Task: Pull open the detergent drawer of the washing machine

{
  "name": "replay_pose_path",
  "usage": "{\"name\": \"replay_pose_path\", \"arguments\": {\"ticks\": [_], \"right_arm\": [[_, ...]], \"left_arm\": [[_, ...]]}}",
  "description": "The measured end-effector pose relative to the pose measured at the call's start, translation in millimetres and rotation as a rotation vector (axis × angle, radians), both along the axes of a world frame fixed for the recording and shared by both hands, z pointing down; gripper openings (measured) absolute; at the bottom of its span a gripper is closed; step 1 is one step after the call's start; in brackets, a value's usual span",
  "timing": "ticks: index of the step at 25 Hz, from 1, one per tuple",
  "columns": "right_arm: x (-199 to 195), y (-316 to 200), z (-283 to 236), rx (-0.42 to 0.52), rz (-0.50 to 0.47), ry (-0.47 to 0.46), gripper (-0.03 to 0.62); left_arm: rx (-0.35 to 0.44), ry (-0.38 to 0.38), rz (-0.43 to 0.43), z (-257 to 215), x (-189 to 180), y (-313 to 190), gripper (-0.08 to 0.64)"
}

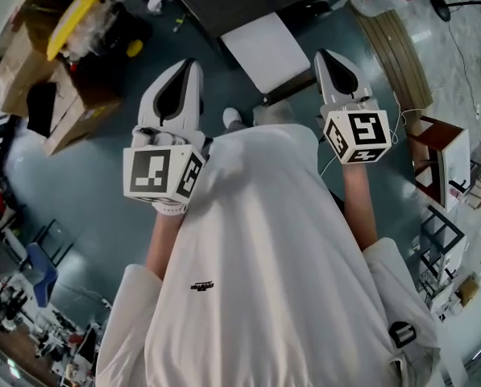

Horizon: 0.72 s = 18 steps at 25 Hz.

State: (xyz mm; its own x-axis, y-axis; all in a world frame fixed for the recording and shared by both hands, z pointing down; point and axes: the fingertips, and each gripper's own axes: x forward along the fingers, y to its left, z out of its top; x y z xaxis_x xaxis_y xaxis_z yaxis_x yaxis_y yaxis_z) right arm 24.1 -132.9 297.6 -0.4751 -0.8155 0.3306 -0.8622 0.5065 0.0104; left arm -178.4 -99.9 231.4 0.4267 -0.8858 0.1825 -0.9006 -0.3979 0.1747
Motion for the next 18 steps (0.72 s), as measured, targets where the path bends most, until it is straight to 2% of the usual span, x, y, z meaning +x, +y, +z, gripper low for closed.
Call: {"name": "replay_pose_path", "arguments": {"ticks": [3,8,12,18], "right_arm": [[2.5,-3.4,22.0,-0.039,-0.01,-0.034,0.002],[1.3,-5.5,45.7,-0.077,-0.027,-0.039,0.002],[-4.2,-1.1,47.0,-0.091,-0.034,-0.031,0.002],[-16.2,7.4,37.3,-0.102,-0.041,-0.066,0.002]], "left_arm": [[0.0,0.008,0.002,1.3,-1.0,1.3,0.014],[-0.001,0.009,0.011,2.9,-1.5,3.4,0.014],[-0.002,0.009,0.018,2.9,-0.7,3.9,0.014],[-0.006,0.012,0.036,2.9,-1.1,6.7,0.014]]}}
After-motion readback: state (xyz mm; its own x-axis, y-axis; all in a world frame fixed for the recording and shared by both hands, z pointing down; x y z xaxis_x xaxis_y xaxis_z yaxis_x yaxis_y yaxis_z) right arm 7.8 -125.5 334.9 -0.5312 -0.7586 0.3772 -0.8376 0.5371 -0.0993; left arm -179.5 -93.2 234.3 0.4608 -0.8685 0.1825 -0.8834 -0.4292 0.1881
